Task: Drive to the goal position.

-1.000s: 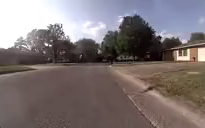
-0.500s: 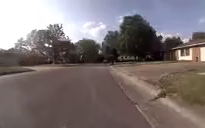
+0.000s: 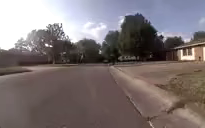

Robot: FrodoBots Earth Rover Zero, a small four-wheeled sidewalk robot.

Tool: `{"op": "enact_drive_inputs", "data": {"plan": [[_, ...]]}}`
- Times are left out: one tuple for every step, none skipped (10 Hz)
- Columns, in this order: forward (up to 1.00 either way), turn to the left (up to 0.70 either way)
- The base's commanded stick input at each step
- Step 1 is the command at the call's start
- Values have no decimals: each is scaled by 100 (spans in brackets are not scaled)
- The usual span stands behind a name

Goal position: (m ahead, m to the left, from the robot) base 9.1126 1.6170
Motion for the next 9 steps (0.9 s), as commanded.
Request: {"op": "enact_drive_inputs", "data": {"plan": [[85,2],[85,2],[85,2],[85,2],[85,2],[85,2],[85,2],[85,2],[85,2]]}}
